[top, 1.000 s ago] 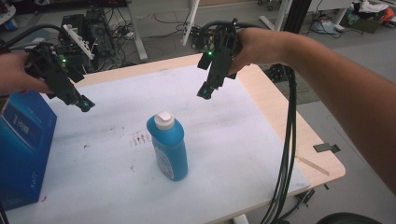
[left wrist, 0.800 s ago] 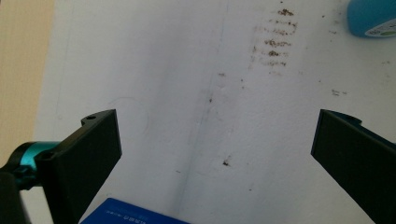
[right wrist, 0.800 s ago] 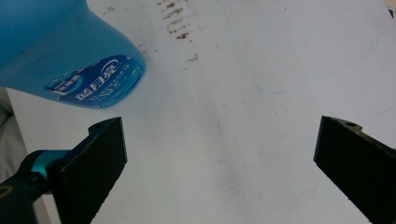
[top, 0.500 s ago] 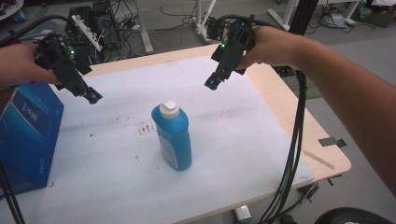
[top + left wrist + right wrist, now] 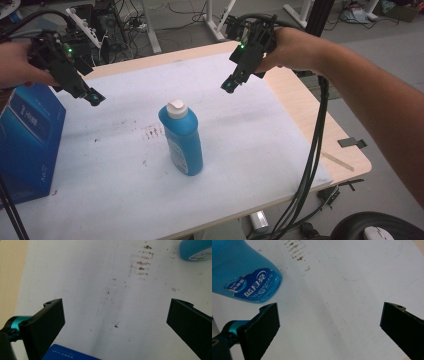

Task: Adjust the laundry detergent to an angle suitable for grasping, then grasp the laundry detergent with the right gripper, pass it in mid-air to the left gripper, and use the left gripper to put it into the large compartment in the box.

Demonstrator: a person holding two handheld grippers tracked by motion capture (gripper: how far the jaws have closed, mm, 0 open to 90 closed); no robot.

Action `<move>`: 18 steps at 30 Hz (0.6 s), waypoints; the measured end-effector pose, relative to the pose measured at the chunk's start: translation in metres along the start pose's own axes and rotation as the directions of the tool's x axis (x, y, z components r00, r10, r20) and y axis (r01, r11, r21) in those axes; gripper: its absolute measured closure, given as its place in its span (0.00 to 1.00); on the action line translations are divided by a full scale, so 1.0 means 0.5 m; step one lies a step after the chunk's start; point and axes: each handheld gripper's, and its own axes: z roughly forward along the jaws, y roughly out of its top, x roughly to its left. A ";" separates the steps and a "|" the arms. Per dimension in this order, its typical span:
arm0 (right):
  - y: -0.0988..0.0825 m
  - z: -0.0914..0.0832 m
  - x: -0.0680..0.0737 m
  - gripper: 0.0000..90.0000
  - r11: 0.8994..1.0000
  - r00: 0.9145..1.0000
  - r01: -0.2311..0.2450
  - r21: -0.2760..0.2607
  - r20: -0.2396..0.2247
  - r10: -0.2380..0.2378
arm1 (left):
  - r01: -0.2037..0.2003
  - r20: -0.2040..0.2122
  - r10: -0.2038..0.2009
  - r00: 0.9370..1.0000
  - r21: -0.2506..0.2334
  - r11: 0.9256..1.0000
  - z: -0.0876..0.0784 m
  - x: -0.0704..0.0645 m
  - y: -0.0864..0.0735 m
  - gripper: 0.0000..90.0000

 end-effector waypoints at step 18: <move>-0.034 -0.002 0.001 0.02 0.976 0.971 -0.207 -0.068 0.112 0.213 | -0.006 0.010 0.006 1.000 -0.005 1.000 0.008 -0.005 0.003 0.02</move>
